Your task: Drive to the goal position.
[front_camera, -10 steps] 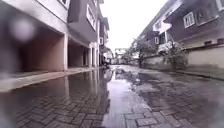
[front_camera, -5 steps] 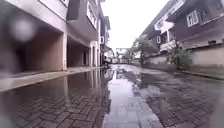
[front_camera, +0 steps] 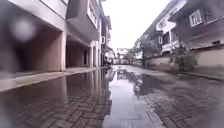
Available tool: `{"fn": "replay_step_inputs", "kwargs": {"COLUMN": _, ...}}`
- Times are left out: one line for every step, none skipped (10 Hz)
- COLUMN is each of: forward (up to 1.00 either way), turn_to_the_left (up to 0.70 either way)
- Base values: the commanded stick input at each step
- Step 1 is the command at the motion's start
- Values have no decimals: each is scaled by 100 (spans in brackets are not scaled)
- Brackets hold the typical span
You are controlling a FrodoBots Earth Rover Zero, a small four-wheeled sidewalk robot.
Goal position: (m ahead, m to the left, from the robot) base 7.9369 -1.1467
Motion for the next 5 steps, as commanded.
{"fn": "replay_step_inputs", "kwargs": {"forward": 70, "turn_to_the_left": 0}}
{"fn": "replay_step_inputs", "kwargs": {"forward": 70, "turn_to_the_left": 0}}
{"fn": "replay_step_inputs", "kwargs": {"forward": 70, "turn_to_the_left": 0}}
{"fn": "replay_step_inputs", "kwargs": {"forward": 70, "turn_to_the_left": 0}}
{"fn": "replay_step_inputs", "kwargs": {"forward": 70, "turn_to_the_left": 0}}
